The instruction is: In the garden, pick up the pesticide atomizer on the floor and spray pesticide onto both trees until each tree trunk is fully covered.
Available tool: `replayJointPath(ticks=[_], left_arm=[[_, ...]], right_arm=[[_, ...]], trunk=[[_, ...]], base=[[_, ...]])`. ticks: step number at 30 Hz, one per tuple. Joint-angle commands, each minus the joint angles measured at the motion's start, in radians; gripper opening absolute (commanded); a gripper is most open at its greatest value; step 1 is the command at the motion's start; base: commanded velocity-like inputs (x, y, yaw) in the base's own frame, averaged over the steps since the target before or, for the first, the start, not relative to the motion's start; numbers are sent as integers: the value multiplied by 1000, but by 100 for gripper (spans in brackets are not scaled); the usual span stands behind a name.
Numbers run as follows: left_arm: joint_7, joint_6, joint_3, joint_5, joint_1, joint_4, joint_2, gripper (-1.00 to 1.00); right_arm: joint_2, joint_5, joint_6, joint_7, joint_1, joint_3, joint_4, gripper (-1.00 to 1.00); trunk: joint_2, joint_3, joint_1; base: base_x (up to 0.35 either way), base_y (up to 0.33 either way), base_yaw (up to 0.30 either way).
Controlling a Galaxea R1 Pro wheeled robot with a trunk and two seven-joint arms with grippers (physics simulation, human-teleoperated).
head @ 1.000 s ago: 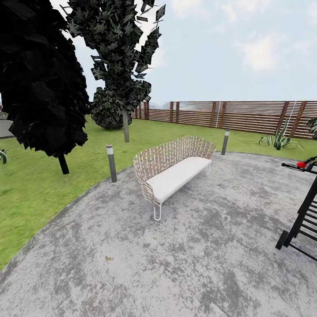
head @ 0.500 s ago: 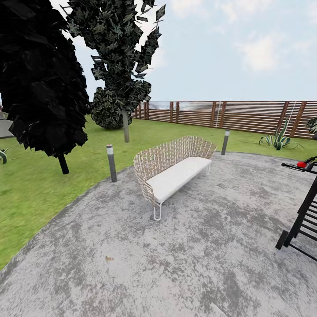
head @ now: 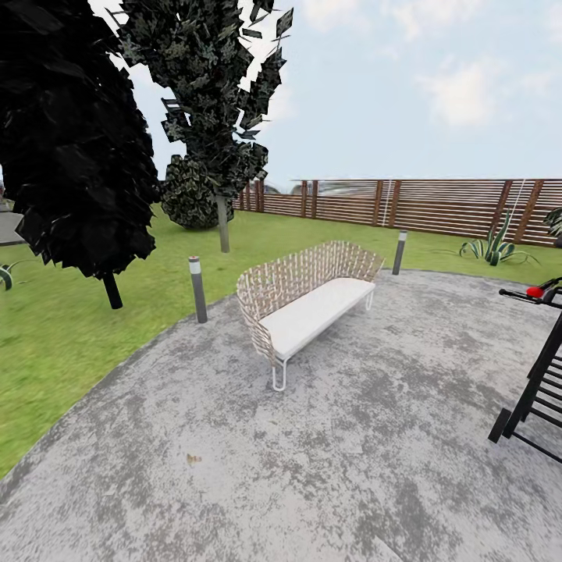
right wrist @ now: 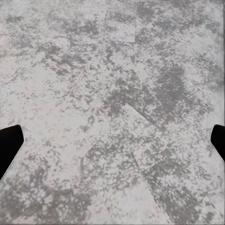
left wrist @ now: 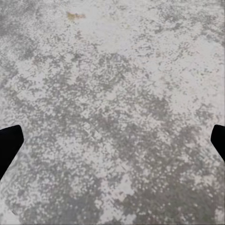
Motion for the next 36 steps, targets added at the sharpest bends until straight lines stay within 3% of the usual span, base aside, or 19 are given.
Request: replayJointPath(ticks=[1, 8, 36], left_arm=[[0, -4, 1, 3, -2, -7, 11, 100], [-5, -16, 77, 92, -4, -22, 44, 100], [-11, -18, 78, 75, 1, -10, 41, 100]], right_arm=[[-1, 0, -6, 0, -1, 0, -13, 100], [-1, 3, -15, 1, -3, 0, -52, 100], [2, 3, -16, 1, -3, 1, -50, 100]], trunk=[[0, 0, 0], [0, 0, 0], [-14, -6, 8]], base=[[0, 0, 0], [0, 0, 0], [0, 0, 0]])
